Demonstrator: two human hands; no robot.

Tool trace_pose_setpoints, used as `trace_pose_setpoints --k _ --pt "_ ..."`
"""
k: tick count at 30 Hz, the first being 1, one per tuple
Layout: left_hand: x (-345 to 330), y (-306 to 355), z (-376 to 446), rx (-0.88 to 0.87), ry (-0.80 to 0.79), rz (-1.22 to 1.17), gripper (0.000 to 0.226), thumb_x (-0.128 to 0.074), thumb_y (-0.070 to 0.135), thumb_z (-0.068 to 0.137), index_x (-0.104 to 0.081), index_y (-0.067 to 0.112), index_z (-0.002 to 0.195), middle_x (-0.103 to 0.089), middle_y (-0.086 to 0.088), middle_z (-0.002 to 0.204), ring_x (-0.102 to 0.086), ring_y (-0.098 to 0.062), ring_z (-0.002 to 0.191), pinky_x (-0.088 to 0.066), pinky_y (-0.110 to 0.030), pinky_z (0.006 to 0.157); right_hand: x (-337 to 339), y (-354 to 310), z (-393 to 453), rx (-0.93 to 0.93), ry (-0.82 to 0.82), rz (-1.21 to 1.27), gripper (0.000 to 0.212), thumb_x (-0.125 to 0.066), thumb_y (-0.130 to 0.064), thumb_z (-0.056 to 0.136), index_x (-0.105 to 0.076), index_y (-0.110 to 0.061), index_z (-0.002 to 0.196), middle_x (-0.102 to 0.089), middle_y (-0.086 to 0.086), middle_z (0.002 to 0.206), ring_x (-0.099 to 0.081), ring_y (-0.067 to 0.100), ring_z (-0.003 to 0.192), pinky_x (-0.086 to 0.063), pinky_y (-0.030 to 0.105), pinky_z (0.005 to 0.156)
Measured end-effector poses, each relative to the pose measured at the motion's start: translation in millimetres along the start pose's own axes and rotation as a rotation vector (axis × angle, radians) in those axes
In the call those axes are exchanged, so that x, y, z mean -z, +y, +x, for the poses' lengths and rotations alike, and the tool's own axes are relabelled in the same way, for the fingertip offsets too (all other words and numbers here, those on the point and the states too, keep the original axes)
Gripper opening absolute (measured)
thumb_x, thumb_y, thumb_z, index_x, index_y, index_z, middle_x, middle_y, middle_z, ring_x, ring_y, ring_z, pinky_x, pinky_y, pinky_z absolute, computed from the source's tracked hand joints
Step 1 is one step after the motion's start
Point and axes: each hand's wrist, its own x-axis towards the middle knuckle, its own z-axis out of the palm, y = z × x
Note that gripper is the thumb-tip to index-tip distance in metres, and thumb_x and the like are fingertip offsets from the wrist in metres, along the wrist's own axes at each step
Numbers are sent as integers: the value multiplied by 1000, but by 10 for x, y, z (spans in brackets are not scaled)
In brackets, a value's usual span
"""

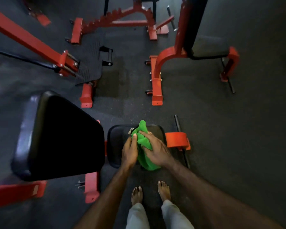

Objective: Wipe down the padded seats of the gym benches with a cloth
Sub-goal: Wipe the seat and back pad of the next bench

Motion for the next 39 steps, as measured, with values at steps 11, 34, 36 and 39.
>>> trace_pose_setpoints --k 11,34,36,39 --pt "113 1161 -969 -85 -288 -201 25 -76 36 92 -75 17 109 -79 -3 103 -74 -13 97 -58 -30 88 967 -1257 -653 -140 200 107 69 -64 -22 73 -59 -33 141 -65 -10 139 -60 6 127 -47 26 108" --pt "-2821 3554 -1491 -487 -440 -228 26 -80 35 88 -76 20 108 -79 -4 101 -76 -22 97 -60 -48 94 4407 -386 -1358 -192 923 792 13 -73 -25 95 -79 -13 99 -79 7 98 -73 29 103 -57 36 82" --pt "-3336 3663 -1625 -468 -432 -230 26 -80 32 88 -75 18 109 -79 -6 101 -76 -24 98 -60 -48 94 4847 -116 -1532 -152 868 755 15 -72 -25 96 -79 -13 99 -79 6 98 -73 26 102 -58 30 80" --pt "-3965 3767 -1770 -390 -444 -253 28 -78 29 91 -75 11 112 -78 -13 105 -74 -31 102 -59 -50 95 5340 206 -1735 -136 748 666 18 -78 -33 91 -78 -19 101 -79 0 98 -73 18 101 -58 27 81"
